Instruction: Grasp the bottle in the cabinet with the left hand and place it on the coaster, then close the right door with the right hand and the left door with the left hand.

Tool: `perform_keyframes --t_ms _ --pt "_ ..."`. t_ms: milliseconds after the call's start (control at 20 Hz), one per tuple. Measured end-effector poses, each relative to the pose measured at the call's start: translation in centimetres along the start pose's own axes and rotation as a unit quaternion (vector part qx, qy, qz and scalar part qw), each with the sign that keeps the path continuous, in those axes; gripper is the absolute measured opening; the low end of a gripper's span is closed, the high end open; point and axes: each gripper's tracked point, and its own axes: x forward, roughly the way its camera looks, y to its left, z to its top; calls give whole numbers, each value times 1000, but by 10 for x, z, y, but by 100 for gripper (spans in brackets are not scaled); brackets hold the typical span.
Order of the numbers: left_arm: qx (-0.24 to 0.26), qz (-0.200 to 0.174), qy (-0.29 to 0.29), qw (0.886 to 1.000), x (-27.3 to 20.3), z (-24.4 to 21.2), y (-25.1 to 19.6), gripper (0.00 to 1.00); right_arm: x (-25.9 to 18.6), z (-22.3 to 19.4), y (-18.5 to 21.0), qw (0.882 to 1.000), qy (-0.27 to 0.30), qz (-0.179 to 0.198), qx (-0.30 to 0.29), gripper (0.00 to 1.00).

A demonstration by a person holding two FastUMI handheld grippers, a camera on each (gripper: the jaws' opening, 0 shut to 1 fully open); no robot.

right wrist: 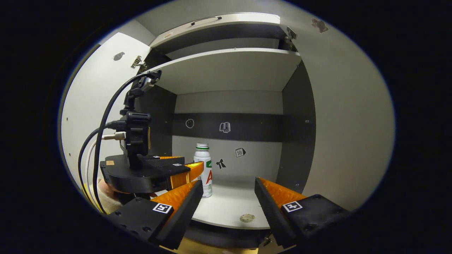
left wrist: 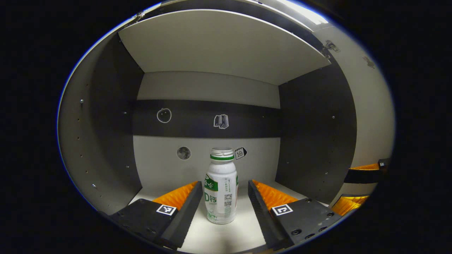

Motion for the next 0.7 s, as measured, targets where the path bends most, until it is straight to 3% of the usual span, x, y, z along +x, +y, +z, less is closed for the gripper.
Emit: perform_keyframes --t_ms 700 --pt "9 12 22 1000 54 -28 10 81 26 -28 -9 999 32 -19 2 98"
